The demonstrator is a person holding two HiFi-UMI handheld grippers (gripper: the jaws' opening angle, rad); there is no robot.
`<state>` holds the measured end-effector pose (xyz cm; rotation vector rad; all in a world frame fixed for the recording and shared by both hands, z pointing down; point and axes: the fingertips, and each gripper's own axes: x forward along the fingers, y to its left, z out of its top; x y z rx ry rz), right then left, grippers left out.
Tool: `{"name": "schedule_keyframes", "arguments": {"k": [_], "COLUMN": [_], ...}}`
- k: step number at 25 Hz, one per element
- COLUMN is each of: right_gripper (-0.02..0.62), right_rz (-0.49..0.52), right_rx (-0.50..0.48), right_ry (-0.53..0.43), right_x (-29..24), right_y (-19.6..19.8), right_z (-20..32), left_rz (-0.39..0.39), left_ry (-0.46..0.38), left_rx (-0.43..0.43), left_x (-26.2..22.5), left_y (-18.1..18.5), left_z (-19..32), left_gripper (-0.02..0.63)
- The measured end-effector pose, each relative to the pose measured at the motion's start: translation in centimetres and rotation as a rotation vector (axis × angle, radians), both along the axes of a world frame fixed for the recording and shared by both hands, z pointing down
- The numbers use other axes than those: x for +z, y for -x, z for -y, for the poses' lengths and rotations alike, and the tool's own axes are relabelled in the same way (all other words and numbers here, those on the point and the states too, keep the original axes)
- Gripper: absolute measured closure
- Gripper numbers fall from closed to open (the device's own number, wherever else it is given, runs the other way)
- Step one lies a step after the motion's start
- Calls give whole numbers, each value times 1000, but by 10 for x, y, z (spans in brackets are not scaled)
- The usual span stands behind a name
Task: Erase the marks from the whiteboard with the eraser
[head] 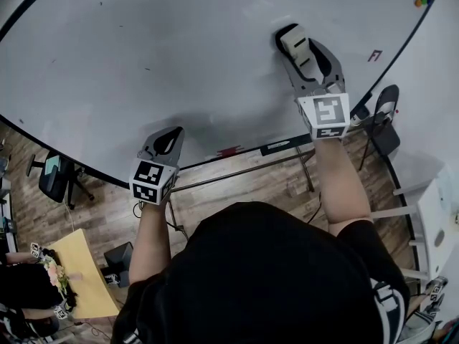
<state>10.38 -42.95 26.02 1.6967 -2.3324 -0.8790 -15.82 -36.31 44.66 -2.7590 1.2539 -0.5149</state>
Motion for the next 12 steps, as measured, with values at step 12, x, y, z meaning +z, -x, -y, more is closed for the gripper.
{"name": "schedule_keyframes", "arguments": {"k": [12], "right_gripper": [350], "right_rz": [154], "right_rx": [42], "right_ry": [46], "right_x": [1], "right_y": [-57], "right_z": [8], "left_rz": [-5], "left_ry": [-6], "left_rx": [17], "left_x": [-1], "left_y": [-11], "left_z": [-4], "left_gripper": [595]}}
